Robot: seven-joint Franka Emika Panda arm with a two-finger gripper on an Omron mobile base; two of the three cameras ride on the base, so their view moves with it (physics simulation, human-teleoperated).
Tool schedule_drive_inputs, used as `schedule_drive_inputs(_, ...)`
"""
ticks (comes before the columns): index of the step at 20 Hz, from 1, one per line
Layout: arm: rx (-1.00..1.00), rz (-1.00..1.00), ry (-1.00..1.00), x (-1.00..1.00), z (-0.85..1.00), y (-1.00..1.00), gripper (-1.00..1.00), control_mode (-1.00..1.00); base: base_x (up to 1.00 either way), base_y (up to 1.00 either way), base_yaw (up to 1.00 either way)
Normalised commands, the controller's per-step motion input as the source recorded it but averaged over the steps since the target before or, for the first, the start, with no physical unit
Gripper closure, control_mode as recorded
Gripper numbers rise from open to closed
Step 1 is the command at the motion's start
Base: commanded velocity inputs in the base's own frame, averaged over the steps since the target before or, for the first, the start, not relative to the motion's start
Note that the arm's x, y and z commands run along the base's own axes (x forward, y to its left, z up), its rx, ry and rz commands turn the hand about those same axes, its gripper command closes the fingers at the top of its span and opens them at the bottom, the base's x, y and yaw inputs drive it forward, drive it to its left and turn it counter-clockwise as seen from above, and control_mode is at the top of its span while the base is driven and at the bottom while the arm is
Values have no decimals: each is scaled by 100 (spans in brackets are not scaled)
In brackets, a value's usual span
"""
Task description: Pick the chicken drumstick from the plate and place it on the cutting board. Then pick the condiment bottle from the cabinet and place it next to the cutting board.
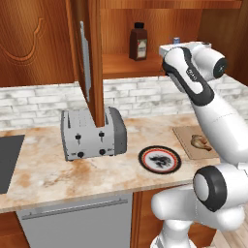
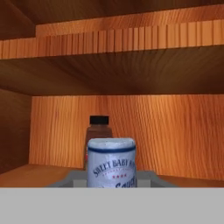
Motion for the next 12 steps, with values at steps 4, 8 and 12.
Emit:
schedule_drive_inputs(4,1,-2,3,-43,0,-2,100,-100,0,0,0)
schedule_drive_inputs(8,1,-3,4,-44,0,-3,100,-100,0,0,0)
schedule_drive_inputs(12,0,-3,5,-44,0,-4,100,-100,0,0,0)
